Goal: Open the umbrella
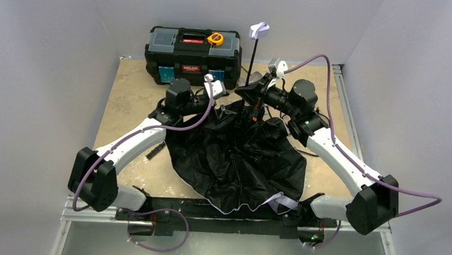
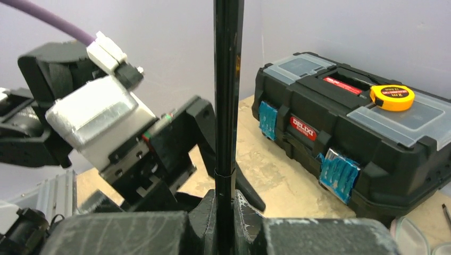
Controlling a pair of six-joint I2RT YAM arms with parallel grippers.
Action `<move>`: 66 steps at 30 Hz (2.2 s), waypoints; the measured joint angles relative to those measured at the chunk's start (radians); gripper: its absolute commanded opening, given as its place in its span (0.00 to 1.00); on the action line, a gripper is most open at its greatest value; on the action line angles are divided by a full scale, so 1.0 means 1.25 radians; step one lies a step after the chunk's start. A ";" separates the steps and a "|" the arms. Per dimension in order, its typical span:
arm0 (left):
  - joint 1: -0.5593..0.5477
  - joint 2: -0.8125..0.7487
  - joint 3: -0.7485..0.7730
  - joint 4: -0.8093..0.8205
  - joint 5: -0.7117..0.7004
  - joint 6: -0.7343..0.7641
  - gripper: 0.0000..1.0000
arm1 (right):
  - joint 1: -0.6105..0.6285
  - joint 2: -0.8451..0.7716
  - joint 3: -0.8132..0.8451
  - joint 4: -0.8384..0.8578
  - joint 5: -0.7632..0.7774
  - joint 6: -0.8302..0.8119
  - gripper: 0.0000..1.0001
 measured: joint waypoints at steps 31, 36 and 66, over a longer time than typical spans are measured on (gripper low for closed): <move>-0.045 0.109 0.024 0.057 0.078 -0.097 0.32 | -0.001 0.025 0.186 -0.196 0.073 0.067 0.00; -0.035 0.123 0.055 0.037 0.077 -0.085 0.32 | -0.003 0.046 0.223 -0.209 0.074 0.061 0.00; 0.067 0.135 0.173 -0.325 0.031 0.215 0.14 | 0.016 0.084 0.252 -0.187 0.116 0.052 0.00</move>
